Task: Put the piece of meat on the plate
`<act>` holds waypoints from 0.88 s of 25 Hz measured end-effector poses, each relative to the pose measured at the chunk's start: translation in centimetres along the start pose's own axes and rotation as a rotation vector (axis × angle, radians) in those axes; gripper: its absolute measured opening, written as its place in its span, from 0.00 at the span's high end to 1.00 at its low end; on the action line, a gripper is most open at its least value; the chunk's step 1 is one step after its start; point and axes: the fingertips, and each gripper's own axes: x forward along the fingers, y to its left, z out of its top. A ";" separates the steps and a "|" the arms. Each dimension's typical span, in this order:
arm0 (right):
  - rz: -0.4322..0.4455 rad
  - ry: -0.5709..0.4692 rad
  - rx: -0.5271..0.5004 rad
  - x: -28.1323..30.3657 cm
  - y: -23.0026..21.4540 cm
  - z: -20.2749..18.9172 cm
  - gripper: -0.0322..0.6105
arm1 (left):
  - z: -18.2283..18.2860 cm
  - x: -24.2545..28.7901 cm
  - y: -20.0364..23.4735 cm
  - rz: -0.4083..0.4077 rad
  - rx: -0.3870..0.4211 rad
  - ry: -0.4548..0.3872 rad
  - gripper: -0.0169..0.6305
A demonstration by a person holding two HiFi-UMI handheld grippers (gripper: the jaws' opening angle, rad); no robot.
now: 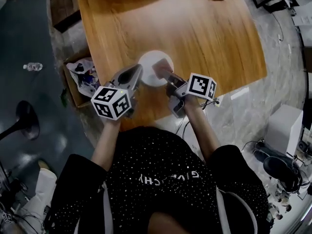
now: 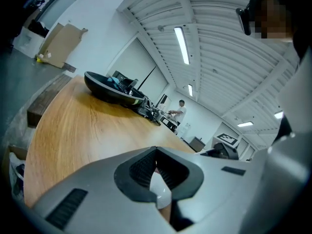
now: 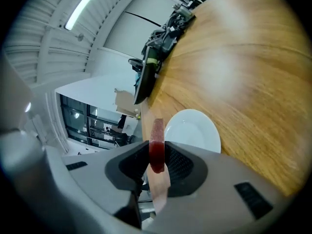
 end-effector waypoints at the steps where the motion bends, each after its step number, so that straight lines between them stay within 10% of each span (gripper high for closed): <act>1: -0.009 0.019 0.025 0.7 -0.3 0.0 0.79 | 0.0 0.2 0.3 0.001 -0.011 -0.003 0.96; 22: -0.129 0.088 0.451 4.4 -4.6 -1.0 0.79 | -0.4 -1.2 3.0 0.046 -0.114 -0.050 0.96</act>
